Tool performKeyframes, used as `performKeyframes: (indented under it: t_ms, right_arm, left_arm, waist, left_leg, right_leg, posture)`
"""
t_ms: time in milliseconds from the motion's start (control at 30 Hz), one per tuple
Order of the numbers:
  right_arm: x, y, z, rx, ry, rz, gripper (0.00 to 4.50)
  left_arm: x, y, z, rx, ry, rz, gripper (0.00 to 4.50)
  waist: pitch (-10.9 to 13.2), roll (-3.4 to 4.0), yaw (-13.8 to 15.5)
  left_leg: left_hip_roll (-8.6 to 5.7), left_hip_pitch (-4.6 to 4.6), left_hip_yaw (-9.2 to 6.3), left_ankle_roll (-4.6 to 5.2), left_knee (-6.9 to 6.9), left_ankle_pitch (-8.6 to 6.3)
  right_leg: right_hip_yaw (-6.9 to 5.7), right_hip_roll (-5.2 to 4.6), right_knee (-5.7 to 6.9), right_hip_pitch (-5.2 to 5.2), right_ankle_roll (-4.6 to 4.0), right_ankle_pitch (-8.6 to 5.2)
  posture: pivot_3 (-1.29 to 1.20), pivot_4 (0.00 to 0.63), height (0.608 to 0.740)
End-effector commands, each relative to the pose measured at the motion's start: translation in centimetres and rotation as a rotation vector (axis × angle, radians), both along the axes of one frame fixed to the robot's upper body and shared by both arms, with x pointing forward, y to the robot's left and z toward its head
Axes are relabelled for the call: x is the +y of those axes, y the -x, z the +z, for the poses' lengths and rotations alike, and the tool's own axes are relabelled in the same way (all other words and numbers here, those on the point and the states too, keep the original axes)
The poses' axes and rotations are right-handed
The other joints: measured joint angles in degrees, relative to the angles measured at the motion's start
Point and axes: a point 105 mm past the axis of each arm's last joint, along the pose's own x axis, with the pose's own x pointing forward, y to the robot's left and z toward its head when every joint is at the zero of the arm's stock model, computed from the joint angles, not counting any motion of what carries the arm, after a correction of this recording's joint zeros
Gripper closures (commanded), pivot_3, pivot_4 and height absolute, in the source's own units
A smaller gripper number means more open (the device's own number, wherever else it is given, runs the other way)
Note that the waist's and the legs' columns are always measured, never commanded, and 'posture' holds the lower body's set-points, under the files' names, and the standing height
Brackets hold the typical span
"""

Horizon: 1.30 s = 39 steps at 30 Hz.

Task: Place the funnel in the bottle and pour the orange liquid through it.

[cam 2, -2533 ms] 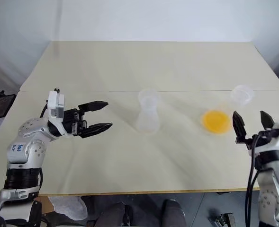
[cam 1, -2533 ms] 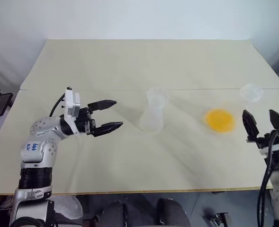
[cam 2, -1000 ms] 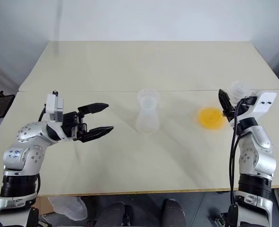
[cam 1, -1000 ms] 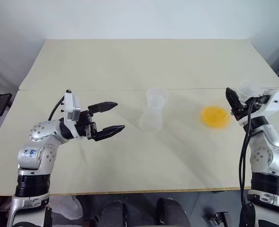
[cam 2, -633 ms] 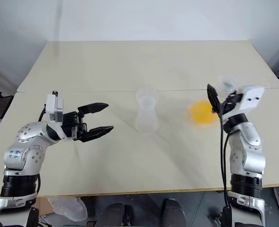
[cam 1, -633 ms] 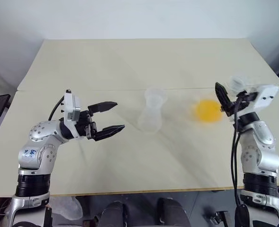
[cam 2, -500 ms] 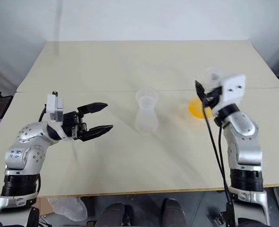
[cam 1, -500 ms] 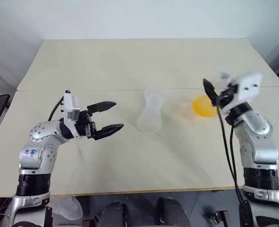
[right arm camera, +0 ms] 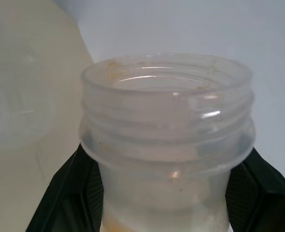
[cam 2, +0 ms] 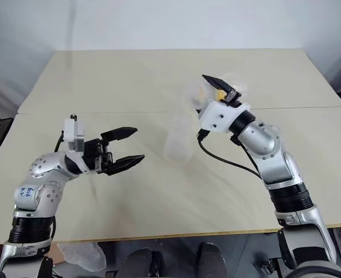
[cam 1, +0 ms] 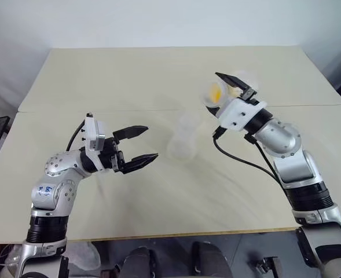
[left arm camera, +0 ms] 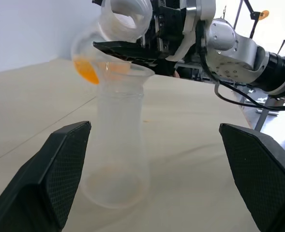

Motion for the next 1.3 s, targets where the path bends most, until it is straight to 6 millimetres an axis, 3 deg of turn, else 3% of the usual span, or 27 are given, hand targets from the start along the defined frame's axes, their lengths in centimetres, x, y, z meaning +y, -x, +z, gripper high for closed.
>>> performKeyframes:
  t_ms: [33,800,1300]
  right_arm:
    - [0.2,0.6,1.9,-0.169,0.080,-0.008,1.86]
    - [1.6,0.5,2.3,-0.419,0.329,-0.039,1.86]
    - [1.6,0.5,2.3,-0.489,0.380,-0.061,1.86]
  left_arm:
    - [-0.3,0.5,0.5,-0.046,0.003,0.002,0.00]
    - [-1.1,0.4,0.5,-0.050,0.030,-0.001,0.00]
    - [-1.3,0.4,0.4,-0.052,0.043,0.004,0.00]
  waist:
    - [0.0,0.00,0.0]
    - [0.0,0.00,-0.1]
    - [0.0,0.00,-0.1]
  left_leg:
    - [0.01,0.00,0.00,0.00,0.00,0.00]
    - [0.06,-0.02,-0.02,0.00,0.00,0.00]
    - [0.07,-0.02,-0.02,0.00,0.00,0.00]
  right_leg:
    - [0.00,0.00,0.00,0.00,0.00,0.00]
    - [-0.01,0.00,0.00,0.00,0.00,0.00]
    - [-0.02,0.00,-0.01,0.00,0.00,0.00]
  posture:
    - [0.00,0.150,0.740]
    - [0.00,0.150,0.740]
    - [0.00,0.150,0.740]
